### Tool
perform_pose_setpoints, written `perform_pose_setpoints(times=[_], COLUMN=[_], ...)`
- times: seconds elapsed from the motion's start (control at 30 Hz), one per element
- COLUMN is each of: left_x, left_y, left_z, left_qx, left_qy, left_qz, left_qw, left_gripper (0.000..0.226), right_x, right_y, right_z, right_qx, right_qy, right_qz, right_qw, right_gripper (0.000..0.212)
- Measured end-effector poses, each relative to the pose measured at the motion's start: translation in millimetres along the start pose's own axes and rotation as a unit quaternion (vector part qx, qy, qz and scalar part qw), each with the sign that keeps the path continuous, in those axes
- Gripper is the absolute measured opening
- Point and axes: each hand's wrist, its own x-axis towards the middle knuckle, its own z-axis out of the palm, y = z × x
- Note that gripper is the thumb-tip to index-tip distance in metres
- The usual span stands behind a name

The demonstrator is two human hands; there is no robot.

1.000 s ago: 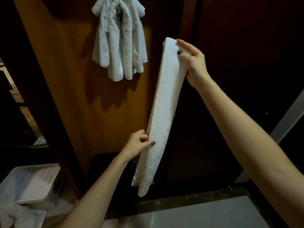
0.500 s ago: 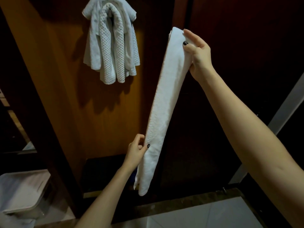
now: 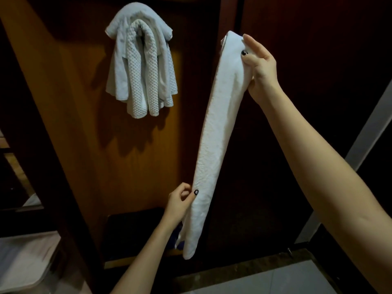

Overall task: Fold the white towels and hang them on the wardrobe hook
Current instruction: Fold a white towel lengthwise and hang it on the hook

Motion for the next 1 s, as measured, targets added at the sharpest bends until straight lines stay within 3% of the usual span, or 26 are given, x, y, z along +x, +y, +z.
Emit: perform_pose_setpoints(times=[0.13,0.53,0.7,0.9,1.0], left_x=[-1,4,6,14,15], left_y=[1,-16,-21,-22,-20], left_z=[2,-32,-48,-73,-84], left_qx=[0.001,0.089,0.088,0.127,0.135], left_qy=[-0.025,0.048,-0.026,-0.087,-0.117], left_qz=[0.016,0.035,-0.001,-0.016,-0.01], left_qw=[1.0,0.994,0.996,0.988,0.984], left_gripper=[0.004,0.03,0.042,0.026,0.027], right_x=[-2,-10,-18,-24,-25], right_y=[-3,9,16,30,34], right_z=[-2,-21,-19,-18,-23], right_qx=[-0.001,-0.045,-0.103,-0.144,-0.129], right_qy=[0.005,0.101,0.116,0.172,0.124], right_qz=[0.002,0.03,0.044,0.105,0.149], right_qw=[1.0,0.993,0.987,0.969,0.972], right_gripper=[0.043,0.044,0.041,0.037,0.051])
